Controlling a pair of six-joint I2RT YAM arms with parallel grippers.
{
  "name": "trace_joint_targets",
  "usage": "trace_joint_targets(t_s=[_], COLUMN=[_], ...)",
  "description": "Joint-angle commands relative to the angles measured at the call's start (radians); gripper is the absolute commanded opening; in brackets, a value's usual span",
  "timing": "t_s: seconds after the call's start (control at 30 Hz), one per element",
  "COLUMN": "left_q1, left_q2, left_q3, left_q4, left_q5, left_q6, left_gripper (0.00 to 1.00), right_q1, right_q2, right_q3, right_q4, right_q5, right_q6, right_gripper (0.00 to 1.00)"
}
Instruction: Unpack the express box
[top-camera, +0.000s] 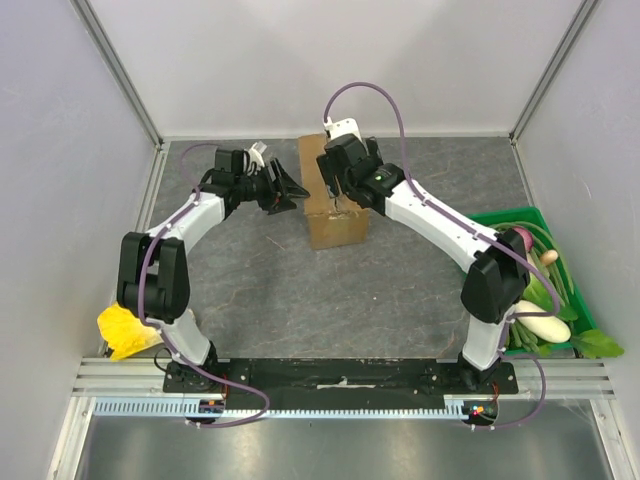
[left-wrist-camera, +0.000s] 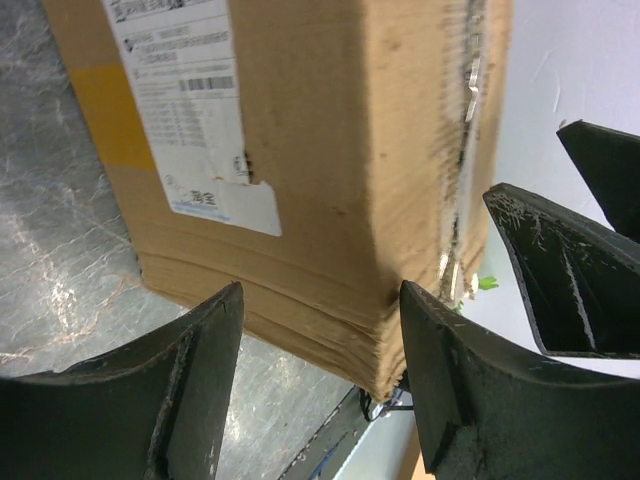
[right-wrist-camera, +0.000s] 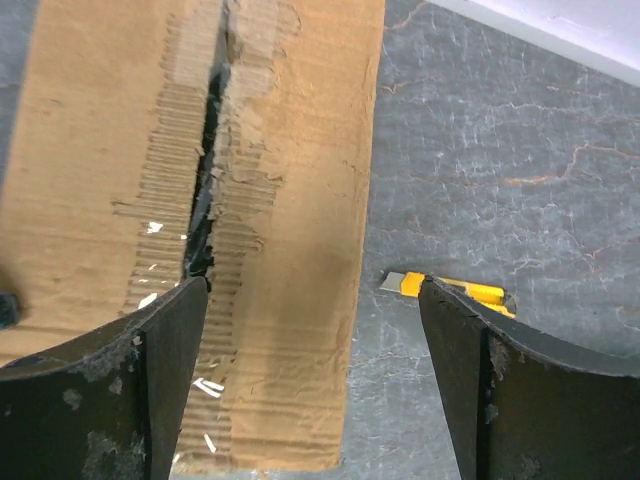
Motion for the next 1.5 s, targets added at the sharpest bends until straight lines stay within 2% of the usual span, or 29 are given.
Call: trace_joint_targets(t_s=[0.0,0.2,0.97,1.47], left_q1=[-0.001,-0.001,-0.003,-0.003], left_q2=[0.040,0.074,0.086,0.083], left_q3=[0.051,0.066,0.065,0.065], left_q4=[-0.061,-0.121,-0.161,-0.165], left_q5=[-0.002,-0.005,-0.032,-0.031], left_q6=[0.045,0.065,0.095,0.096], left_gripper=[0.70,0.70,0.70,0.70], right_q1=[0.004,0.006,0.010,-0.060], right_q2=[0.050,0.091,0.212,0.214], right_q3=[0.045,0.048,0.113,0.158], right_q4=[-0.011,-0.017,-0.029,-0.046], right_q5=[0.062,0.076,0.160,0.013], right_q6=[-0.029,-0.034,-0.025,0.074], right_gripper=[0.93,0.94,0.98,0.98])
